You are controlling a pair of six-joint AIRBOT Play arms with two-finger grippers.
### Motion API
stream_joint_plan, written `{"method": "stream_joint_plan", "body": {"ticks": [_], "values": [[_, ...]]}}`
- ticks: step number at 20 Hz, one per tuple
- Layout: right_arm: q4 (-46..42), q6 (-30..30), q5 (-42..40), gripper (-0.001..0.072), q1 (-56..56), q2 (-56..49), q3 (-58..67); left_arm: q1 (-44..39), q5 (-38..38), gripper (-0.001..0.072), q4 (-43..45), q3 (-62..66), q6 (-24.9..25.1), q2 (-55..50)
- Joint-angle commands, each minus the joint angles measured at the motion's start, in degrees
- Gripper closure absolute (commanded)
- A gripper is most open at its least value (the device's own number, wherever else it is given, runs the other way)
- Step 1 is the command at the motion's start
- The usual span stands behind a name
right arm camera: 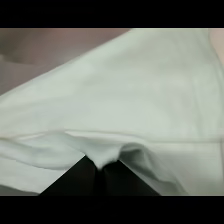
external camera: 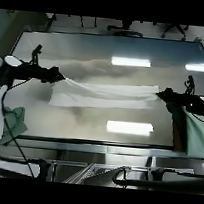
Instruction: Fold the shirts.
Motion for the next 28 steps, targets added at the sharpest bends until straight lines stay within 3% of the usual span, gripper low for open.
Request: {"method": "stream_joint_plan", "body": {"ticks": [1,2,3,4,5,6,8,9,10,15,16,17,18,19,20,21,23,26,28], "values": [[5.79,-6.38,-2.86,0.0577,0.72,-10.54,4.76,-0.94,1.29,0.0693,-0.17,8.72,-0.26,-14.25],[5.73,-6.38,-2.56,0.0523,0.61,-12.2,5.57,-0.98,0.81,0.0689,-0.28,10.69,-0.35,-16.87],[5.27,-6.4,-1.81,0.0522,0.35,-12.85,6.4,-0.98,-0.74,0.0687,-0.26,12.81,-0.96,-18.88],[3.76,-6.43,-1.05,0.046,0.02,-12.61,7.43,-0.96,-3.76,0.0547,-0.26,15.41,-1.07,-20.59],[0.61,-6.34,-0.94,0.0293,-0.2,-12.11,8.94,-0.94,-7.08,0.0181,-0.22,17.99,-1.14,-21.79],[-3.19,-6.01,-0.98,0.022,-0.5,-11.54,10.43,-0.94,-10.03,0.0004,-0.2,20.48,-1.31,-22.62],[-10.78,-2.05,-1.62,0.0185,-0.55,-11.43,12.94,-0.42,-13.29,0.0005,-0.07,25.18,-1.79,-22.8],[-12.72,-0.74,-2.29,0.0081,-0.5,-11.52,13.42,-0.24,-14.36,0.0005,-0.11,27.74,-2.73,-22.8],[-12.98,-0.48,-2.99,0.0064,-0.42,-11.8,13.49,0.26,-15.47,0.0005,-0.11,30.08,-3.8,-22.8],[-12.9,-0.26,1.31,0.0075,0.55,-15.65,13.49,0.02,-20.13,0.0005,-0.79,34.32,-6.78,-21.94],[-12.87,-0.26,2.62,0.0103,1.11,-16.22,13.49,-0.15,-19.65,0.0005,-0.79,33.51,-6.78,-21.18],[-12.83,-0.28,3.89,0.0294,1.86,-16.55,13.49,-0.37,-19.08,0.0008,-0.79,32.63,-6.78,-20.46],[-12.85,-0.28,4.13,0.042,2.69,-16.57,13.49,-0.63,-18.86,0.0192,-0.9,32.0,-6.82,-19.89],[-12.61,-0.33,4.39,0.0591,3.5,-16.46,13.57,-1.25,-19.21,0.043,-1.11,32.02,-6.8,-19.82],[-12.15,-0.31,5.27,0.0696,4.02,-16.24,13.9,-2.16,-19.39,0.0658,-2.14,32.0,-6.71,-19.85],[-11.39,-0.28,7.13,0.0697,4.33,-15.72,14.78,-3.32,-18.97,0.0693,-2.21,32.0,-6.71,-19.85],[-9.38,0.83,11.39,0.0697,4.44,-13.29,17.09,-7.41,-17.27,0.0693,-2.1,32.0,-6.71,-20.31],[-9.14,6.62,18.43,0.0697,4.44,-6.64,22.08,-17.0,-15.19,0.0693,-2.1,32.0,-6.69,-23.74],[-8.68,9.88,22.01,0.0697,4.44,-1.55,24.94,-23.91,-9.33,0.0693,-2.1,32.02,-6.6,-26.53]]}}
